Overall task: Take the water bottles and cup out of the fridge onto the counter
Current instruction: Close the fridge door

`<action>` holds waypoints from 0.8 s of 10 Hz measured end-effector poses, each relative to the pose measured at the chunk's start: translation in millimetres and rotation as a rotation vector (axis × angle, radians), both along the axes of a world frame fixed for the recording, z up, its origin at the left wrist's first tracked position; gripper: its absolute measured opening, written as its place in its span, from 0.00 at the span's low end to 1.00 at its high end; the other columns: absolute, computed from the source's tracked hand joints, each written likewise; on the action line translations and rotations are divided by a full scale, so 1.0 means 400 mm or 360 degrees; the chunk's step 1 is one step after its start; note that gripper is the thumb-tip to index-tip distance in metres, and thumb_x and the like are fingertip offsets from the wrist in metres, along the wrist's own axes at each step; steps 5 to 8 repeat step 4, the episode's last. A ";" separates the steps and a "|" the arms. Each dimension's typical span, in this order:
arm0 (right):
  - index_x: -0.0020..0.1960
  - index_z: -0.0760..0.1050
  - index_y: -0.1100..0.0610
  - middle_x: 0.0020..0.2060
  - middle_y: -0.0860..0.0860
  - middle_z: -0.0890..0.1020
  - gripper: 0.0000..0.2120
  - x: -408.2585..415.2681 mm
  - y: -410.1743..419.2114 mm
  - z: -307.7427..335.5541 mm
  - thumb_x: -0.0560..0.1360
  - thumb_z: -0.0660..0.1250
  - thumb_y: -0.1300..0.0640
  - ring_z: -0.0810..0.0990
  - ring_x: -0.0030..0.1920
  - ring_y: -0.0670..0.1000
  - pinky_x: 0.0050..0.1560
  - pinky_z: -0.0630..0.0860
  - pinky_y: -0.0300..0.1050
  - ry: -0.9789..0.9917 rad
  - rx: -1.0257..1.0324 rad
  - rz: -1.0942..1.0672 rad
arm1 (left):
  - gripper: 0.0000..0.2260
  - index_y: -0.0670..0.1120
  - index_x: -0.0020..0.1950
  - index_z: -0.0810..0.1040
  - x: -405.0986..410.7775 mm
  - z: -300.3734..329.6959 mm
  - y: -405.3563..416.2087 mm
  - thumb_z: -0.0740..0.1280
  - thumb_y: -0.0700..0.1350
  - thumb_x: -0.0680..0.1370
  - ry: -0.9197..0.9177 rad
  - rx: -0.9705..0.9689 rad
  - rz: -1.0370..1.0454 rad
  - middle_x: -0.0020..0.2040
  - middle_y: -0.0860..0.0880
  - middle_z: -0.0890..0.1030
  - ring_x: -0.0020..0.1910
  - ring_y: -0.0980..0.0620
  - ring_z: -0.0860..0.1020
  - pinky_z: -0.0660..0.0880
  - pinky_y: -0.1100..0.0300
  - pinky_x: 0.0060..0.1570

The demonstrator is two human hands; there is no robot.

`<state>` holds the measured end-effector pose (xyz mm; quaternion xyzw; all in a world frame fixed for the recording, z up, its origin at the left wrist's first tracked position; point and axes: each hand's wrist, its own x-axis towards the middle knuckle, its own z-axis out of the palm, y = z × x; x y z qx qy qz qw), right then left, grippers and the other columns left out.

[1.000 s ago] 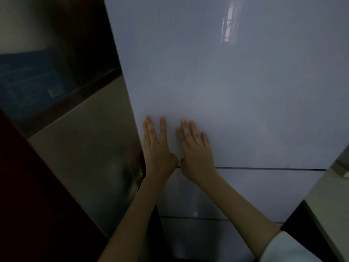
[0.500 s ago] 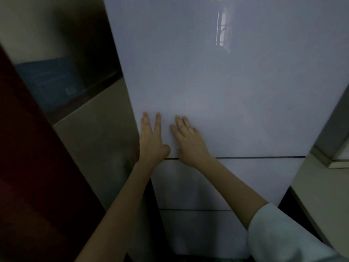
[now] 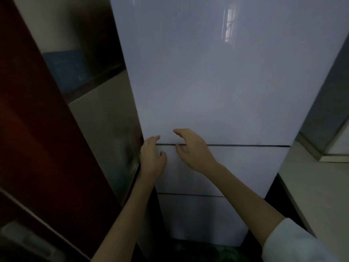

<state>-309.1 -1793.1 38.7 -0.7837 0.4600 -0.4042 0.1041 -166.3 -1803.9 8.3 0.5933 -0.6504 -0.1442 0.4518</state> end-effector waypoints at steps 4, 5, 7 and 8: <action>0.59 0.72 0.54 0.50 0.50 0.79 0.13 -0.067 0.227 0.072 0.76 0.64 0.64 0.79 0.47 0.45 0.52 0.75 0.35 -0.0939 0.0396 0.0196 | 0.12 0.41 0.61 0.73 0.041 0.166 0.260 0.61 0.34 0.78 0.1196 0.0042 -0.0043 0.50 0.47 0.80 0.45 0.58 0.78 0.75 0.72 0.45; 0.59 0.72 0.54 0.50 0.50 0.79 0.13 -0.067 0.227 0.072 0.76 0.64 0.64 0.79 0.47 0.45 0.52 0.75 0.35 -0.0939 0.0396 0.0196 | 0.12 0.41 0.61 0.73 0.041 0.166 0.260 0.61 0.34 0.78 0.1196 0.0042 -0.0043 0.50 0.47 0.80 0.45 0.58 0.78 0.75 0.72 0.45; 0.59 0.72 0.54 0.50 0.50 0.79 0.13 -0.067 0.227 0.072 0.76 0.64 0.64 0.79 0.47 0.45 0.52 0.75 0.35 -0.0939 0.0396 0.0196 | 0.12 0.41 0.61 0.73 0.041 0.166 0.260 0.61 0.34 0.78 0.1196 0.0042 -0.0043 0.50 0.47 0.80 0.45 0.58 0.78 0.75 0.72 0.45; 0.59 0.72 0.54 0.50 0.50 0.79 0.13 -0.067 0.227 0.072 0.76 0.64 0.64 0.79 0.47 0.45 0.52 0.75 0.35 -0.0939 0.0396 0.0196 | 0.12 0.41 0.61 0.73 0.041 0.166 0.260 0.61 0.34 0.78 0.1196 0.0042 -0.0043 0.50 0.47 0.80 0.45 0.58 0.78 0.75 0.72 0.45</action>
